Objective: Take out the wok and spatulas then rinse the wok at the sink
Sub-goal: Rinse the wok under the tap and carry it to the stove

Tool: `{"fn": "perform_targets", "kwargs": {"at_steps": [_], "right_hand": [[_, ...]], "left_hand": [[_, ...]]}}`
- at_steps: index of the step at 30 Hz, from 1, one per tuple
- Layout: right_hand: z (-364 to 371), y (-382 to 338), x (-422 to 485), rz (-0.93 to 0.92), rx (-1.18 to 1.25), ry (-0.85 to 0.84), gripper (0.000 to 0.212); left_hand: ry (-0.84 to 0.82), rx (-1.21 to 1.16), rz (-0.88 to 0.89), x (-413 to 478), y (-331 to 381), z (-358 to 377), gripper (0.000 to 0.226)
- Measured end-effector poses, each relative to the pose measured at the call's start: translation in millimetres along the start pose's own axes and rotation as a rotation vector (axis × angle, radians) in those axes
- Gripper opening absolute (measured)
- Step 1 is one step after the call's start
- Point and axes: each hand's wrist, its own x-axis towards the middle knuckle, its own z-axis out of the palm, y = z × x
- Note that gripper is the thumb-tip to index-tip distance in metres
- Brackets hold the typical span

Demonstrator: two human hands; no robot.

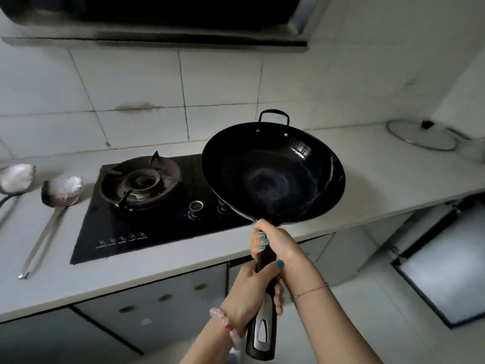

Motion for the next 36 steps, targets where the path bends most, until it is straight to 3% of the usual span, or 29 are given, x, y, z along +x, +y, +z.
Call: {"fn": "perform_targets", "kwargs": {"at_steps": [8,13,17,27,32,36], "right_hand": [[-90,-64,24,-0.087,0.205,0.201,0.041],[-136,-123,61,-0.072,0.346,0.275,0.044],[-159,-171,90,-0.087,0.323,0.307,0.044],[-204,-251,152,-0.010,0.284,0.341,0.040],[-224,-280,190,0.091,0.257,0.249,0.041],[-245,-300,223,0.162,0.092,0.160,0.039]], "left_hand": [[-0.232,0.046,-0.143,85,7,64,0.039],[-0.284,0.016,-0.216,157,24,101,0.033],[-0.301,0.022,-0.217,215,38,124,0.037],[-0.237,-0.009,-0.254,319,58,164,0.036],[-0.125,-0.026,-0.269,360,59,181,0.033],[0.013,-0.077,-0.258,397,54,197,0.032]]}}
